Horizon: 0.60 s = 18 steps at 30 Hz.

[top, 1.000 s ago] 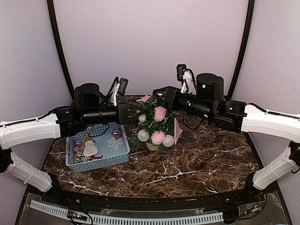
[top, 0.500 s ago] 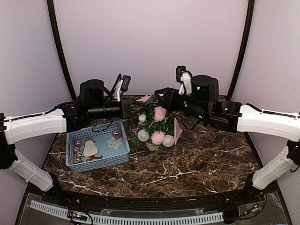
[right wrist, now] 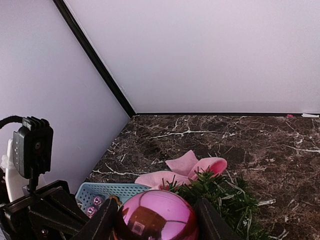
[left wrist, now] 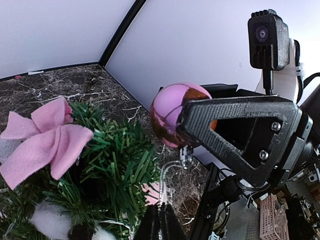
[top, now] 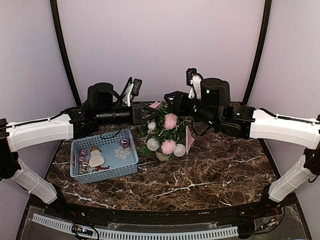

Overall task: Decorate the small christmas tree
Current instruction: Hang the ornament bell on the branch.

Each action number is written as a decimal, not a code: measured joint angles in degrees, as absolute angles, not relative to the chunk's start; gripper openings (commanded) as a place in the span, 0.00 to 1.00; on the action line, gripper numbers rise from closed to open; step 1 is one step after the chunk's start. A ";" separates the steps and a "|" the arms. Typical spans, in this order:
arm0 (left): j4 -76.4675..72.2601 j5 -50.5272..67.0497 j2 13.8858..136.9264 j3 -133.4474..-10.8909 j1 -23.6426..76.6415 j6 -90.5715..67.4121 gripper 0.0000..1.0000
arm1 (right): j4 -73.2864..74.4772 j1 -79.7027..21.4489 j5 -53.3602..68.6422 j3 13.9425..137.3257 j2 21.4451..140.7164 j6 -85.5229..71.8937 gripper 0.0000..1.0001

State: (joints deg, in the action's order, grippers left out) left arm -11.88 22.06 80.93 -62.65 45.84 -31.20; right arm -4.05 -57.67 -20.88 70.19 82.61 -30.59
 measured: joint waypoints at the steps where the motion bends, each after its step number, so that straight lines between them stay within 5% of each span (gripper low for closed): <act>1: -11.86 22.06 80.99 -62.65 45.78 -31.31 0.00 | -3.90 -57.67 -20.95 70.28 82.74 -30.59 0.45; 18: -11.84 22.09 81.12 -62.65 45.10 -32.42 0.00 | -2.74 -57.69 -21.93 70.72 83.99 -30.61 0.45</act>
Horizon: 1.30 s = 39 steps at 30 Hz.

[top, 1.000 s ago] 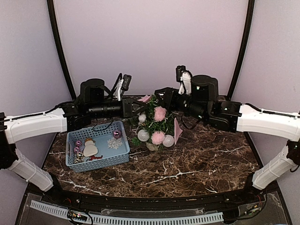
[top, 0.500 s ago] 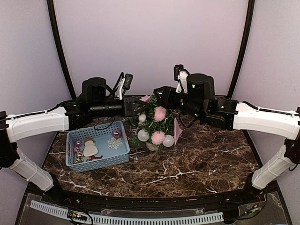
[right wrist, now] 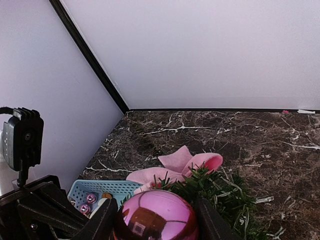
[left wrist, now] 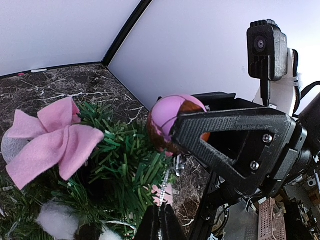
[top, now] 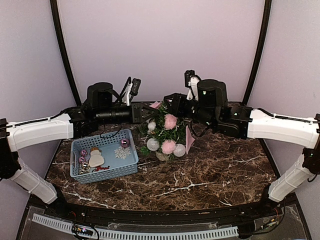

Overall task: Decorate the small christmas tree
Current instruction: Hang the ornament bell on the branch.

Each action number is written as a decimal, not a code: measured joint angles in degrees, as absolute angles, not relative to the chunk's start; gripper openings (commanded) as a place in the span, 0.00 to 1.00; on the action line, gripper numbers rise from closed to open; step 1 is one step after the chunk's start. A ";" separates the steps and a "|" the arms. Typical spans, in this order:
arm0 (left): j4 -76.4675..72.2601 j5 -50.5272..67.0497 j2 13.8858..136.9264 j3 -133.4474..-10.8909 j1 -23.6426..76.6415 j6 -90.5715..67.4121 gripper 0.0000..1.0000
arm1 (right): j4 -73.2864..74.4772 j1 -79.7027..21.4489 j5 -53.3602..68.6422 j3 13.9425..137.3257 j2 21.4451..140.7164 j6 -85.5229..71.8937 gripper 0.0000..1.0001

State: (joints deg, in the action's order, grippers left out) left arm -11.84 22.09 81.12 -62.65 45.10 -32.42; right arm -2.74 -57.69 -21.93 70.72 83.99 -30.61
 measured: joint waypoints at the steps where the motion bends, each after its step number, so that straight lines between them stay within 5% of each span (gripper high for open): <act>1: -11.84 22.09 81.12 -62.65 45.10 -32.45 0.00 | -2.74 -57.67 -21.93 70.72 83.99 -30.61 0.45; 39: -11.84 22.81 81.56 -60.93 44.84 -32.34 0.00 | -1.19 -57.69 -23.29 70.70 83.79 -30.63 0.45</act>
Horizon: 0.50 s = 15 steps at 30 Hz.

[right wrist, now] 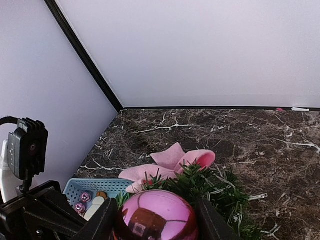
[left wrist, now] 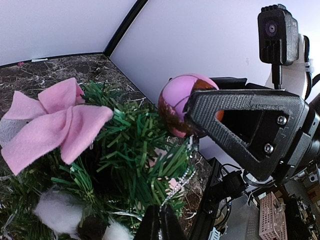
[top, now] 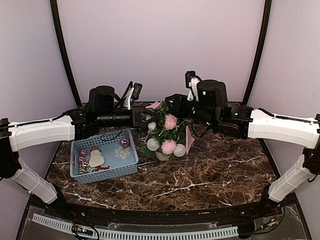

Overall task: Decorate the small christmas tree
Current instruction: Hang the ornament bell on the branch.

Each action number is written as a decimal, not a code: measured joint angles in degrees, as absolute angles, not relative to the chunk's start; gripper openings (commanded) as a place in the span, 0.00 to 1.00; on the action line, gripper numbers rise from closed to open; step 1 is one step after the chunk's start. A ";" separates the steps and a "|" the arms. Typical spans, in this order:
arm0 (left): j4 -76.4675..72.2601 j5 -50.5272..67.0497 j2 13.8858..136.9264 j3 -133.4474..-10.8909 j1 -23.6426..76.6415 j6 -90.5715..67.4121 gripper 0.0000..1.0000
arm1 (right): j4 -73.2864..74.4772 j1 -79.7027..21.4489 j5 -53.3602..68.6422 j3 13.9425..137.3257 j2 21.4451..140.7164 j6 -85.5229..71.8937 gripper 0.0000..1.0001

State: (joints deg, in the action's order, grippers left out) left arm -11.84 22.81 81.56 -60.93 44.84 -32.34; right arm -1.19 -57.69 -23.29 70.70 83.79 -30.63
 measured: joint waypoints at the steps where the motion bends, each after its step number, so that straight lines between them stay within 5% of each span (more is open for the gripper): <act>1: -11.84 22.94 81.58 -60.93 44.84 -32.16 0.00 | -1.15 -57.69 -23.29 70.70 83.74 -30.63 0.45; 15: -12.60 25.36 81.56 -60.90 44.84 -29.58 0.00 | 0.54 -59.18 -21.58 71.35 82.43 -29.56 0.45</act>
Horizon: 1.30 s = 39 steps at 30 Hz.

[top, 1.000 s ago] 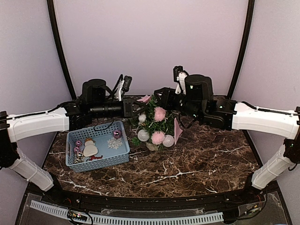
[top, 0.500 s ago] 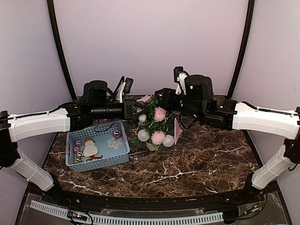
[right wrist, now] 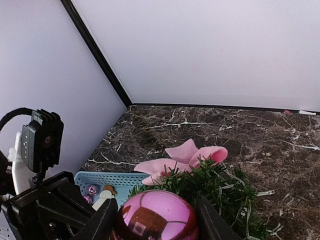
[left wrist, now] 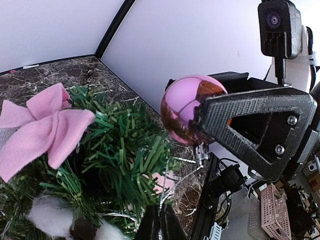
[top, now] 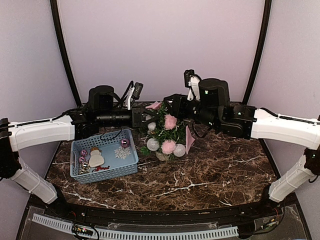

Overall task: Decorate the small christmas tree
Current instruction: Hang the ornament bell on the branch.

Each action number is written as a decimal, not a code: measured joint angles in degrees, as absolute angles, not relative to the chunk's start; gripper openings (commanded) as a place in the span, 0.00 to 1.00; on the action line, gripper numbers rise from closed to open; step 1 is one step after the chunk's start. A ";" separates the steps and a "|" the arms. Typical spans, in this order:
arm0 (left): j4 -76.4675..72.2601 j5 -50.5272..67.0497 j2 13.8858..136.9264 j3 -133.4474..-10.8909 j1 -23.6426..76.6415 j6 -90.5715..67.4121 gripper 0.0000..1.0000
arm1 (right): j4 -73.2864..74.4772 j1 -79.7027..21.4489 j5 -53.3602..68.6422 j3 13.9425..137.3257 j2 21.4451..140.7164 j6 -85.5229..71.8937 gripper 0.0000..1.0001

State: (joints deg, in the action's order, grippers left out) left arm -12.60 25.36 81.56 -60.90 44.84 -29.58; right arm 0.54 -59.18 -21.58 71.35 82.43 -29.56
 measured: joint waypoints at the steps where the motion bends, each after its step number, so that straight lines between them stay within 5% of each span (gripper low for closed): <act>1: -12.64 25.54 81.56 -60.90 44.84 -29.52 0.00 | 0.56 -59.24 -21.56 71.44 82.43 -29.41 0.45; 39: -10.57 19.88 84.38 -63.20 44.84 -28.58 0.00 | 1.34 -59.53 -28.40 73.01 85.78 -27.86 0.45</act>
